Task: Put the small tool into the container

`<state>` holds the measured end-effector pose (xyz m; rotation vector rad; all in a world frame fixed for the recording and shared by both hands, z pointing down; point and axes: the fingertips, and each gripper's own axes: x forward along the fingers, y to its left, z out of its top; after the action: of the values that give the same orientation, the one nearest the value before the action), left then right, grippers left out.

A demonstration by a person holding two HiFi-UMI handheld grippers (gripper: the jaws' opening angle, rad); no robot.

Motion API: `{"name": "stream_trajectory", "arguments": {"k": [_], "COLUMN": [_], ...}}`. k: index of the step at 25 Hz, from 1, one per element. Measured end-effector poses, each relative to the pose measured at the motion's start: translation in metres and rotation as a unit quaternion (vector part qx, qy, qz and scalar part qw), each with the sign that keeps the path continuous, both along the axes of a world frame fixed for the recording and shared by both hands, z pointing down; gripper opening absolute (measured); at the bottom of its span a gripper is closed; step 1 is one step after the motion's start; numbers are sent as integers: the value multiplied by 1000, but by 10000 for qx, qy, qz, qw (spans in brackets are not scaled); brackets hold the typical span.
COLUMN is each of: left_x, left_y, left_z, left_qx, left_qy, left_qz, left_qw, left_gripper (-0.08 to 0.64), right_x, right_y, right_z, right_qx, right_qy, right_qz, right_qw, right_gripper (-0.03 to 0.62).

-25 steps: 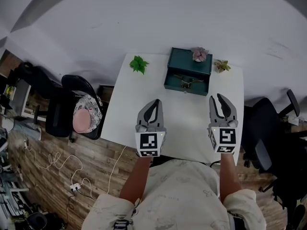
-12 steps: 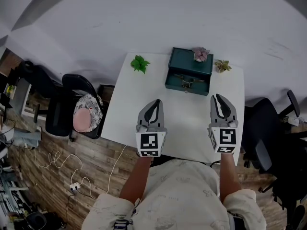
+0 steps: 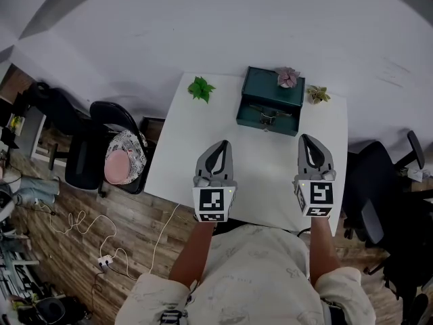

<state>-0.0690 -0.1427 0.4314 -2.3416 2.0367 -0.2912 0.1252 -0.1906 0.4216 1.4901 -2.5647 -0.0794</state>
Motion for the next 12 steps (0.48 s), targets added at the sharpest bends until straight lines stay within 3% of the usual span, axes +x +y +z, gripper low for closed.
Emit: {"name": "stream_trajectory", "arguments": {"k": [12], "left_x": [-1], "left_y": [0], "left_z": [-1], "left_qx": [-6], "left_qy": [16], "left_qz": [-25], "left_qw": [10000], "left_gripper": [5], "right_x": [-3], "right_y": [-1], "right_z": [3], "right_qx": [-58], "right_qy": [37], "right_qz": [-92], "right_qw": [9999], "right_gripper": [15]}}
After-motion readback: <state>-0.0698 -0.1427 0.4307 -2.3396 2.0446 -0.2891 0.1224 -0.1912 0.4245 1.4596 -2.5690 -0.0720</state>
